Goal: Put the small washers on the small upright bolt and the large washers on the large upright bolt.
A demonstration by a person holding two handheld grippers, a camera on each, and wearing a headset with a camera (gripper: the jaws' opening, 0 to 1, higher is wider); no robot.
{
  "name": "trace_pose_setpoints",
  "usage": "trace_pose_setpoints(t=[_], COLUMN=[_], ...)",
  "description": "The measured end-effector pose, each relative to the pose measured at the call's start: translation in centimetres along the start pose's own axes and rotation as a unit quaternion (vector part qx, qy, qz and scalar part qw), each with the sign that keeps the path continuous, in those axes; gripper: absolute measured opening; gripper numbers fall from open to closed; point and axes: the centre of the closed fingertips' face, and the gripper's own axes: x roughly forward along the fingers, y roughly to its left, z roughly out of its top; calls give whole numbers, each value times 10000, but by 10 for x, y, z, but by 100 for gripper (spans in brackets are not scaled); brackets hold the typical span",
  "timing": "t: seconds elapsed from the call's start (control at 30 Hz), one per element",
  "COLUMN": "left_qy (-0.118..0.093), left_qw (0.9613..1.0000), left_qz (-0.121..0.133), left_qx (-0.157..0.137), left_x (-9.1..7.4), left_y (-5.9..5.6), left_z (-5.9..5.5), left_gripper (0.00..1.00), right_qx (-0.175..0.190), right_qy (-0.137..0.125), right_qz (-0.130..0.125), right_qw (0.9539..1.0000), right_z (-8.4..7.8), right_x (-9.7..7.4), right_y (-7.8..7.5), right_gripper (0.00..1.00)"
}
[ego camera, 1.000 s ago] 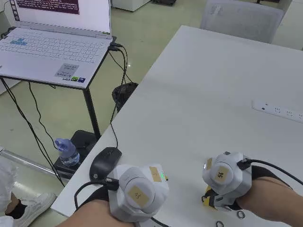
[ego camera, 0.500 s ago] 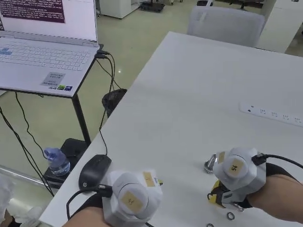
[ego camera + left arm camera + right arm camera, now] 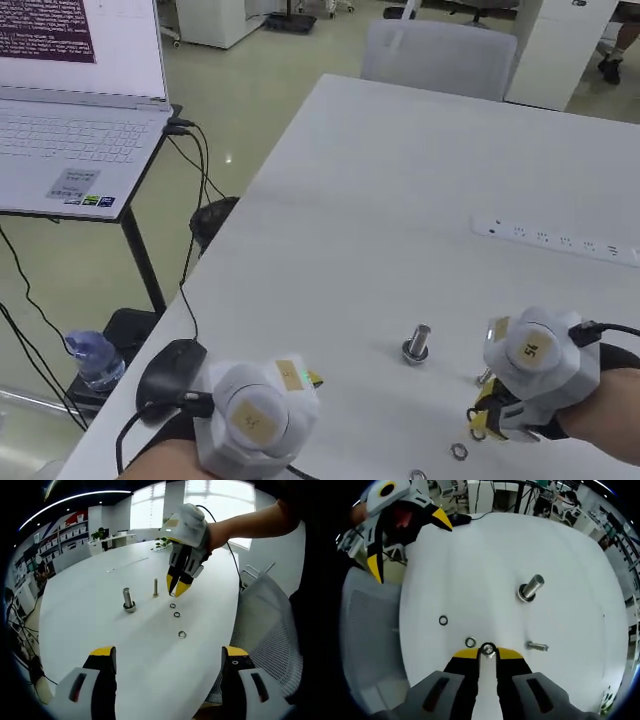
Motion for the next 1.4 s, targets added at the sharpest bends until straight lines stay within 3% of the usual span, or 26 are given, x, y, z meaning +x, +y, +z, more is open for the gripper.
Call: trace_pose_setpoints(t=[0.23,0.4,0.87,1.07,1.17,1.27,1.4], left_qy=[5,19,32,-3,100,5,35], left_qw=[10000,10000,10000,10000,9997,9999,9999], left_qz=[35,37,35,36,34,20,10], left_qx=[-19,-36,-10,-27,-202,-105,-107], left_x=[2,2,6,7,7,8,8], left_y=[0,-1,0,2,4,4,4], left_z=[1,1,3,4,1,4,2], left_gripper=[88,87,86,86,87,86,87], right_qx=[175,230,413,425,422,405,355], right_qy=[118,102,-94,-174,-211,-202,-164], right_qz=[-61,-90,-279,-319,-333,-323,-293], right_qw=[9998,9996,9987,9984,9983,9985,9988], right_z=[-26,-30,-12,1,7,11,15], right_x=[-9,-11,-26,-31,-31,-30,-26], right_y=[-10,-14,-55,-62,-64,-64,-63], right_gripper=[13,13,13,13,13,13,13])
